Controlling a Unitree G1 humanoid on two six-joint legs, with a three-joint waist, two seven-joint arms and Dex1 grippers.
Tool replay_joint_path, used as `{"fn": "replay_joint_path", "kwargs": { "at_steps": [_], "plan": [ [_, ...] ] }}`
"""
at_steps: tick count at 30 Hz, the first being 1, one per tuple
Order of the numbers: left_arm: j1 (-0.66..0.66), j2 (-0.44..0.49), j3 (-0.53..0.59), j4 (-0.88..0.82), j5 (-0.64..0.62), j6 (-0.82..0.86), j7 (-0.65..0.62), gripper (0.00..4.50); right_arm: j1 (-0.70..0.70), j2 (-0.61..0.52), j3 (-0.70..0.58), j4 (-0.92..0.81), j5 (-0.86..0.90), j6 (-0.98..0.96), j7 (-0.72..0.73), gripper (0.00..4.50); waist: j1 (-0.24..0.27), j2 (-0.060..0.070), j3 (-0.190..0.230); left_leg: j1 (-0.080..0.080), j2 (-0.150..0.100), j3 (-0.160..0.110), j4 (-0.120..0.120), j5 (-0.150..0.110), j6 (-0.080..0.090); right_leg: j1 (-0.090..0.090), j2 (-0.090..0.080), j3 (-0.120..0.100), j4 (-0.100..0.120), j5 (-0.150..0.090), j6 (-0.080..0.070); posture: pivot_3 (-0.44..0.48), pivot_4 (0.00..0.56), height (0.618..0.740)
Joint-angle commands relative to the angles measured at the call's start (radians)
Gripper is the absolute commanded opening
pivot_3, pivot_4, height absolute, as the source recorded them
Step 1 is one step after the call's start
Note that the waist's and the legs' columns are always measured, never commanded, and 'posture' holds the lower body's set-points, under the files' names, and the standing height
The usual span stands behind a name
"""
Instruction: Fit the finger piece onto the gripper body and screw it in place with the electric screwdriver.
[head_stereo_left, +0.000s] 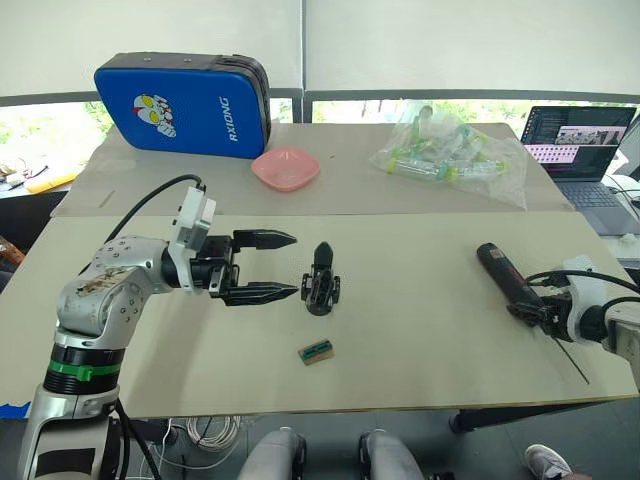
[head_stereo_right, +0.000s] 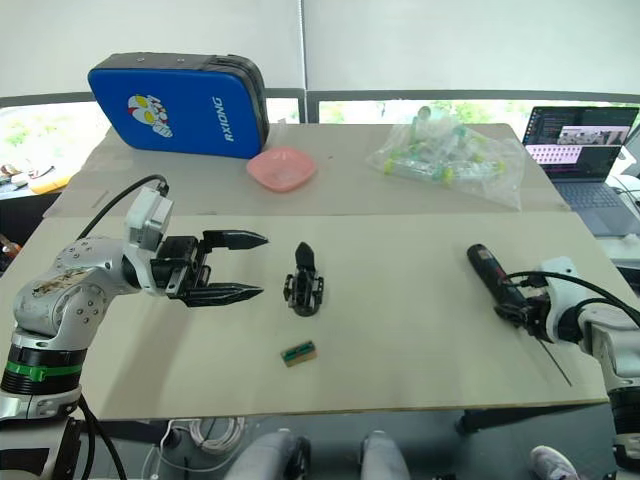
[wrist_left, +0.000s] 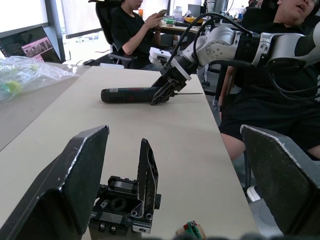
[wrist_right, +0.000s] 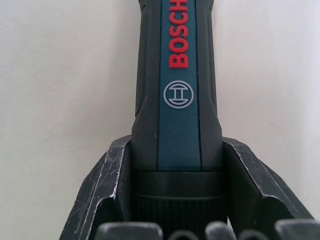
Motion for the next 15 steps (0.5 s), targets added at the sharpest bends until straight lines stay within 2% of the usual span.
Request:
{"fn": "replay_joint_path", "kwargs": {
  "at_steps": [1,5,8,11,15],
  "plan": [
    [0.002,0.017,0.023,-0.034,-0.014,-0.014,-0.012,4.5,0.015,-0.049,-0.078,-0.202,0.045,0.032,0.035,1.97,-0.001,0.002,0.001,0.0,0.0,0.0,0.0,0.0,0.0,0.0,0.0,0.0,0.0,0.0,0.0,0.0,0.15,0.74],
    [0.024,0.035,0.029,-0.034,-0.01,-0.024,-0.029,4.5,0.041,-0.062,-0.071,-0.524,0.12,0.265,-0.002,1.97,-0.011,0.01,0.006,-0.001,0.001,0.001,0.0,0.0,0.0,-0.004,0.0,0.003,0.004,0.0,0.0,0.0,0.15,0.74],
    [0.041,0.052,0.027,-0.028,0.003,-0.038,-0.049,4.5,0.055,-0.05,-0.029,-0.669,0.135,0.348,-0.025,1.97,-0.008,0.011,0.006,-0.001,0.002,0.0,0.0,0.0,-0.001,-0.005,0.0,0.002,0.008,-0.001,-0.001,0.0,0.15,0.74],
    [0.077,0.066,0.023,-0.02,0.03,-0.08,-0.068,4.5,0.081,-0.031,0.034,-0.712,0.108,0.353,-0.045,1.97,-0.001,0.01,0.007,-0.001,0.002,0.0,0.0,0.0,-0.001,-0.005,0.0,0.001,0.008,-0.001,-0.002,0.0,0.15,0.74],
    [0.111,0.072,0.02,-0.008,0.049,-0.129,-0.089,4.5,0.084,-0.015,0.125,-0.686,0.051,0.295,-0.06,1.97,0.006,0.01,0.007,-0.002,0.0,0.0,0.004,-0.001,0.001,-0.003,-0.002,-0.001,0.006,-0.001,-0.002,0.0,0.15,0.74]
  ]
}}
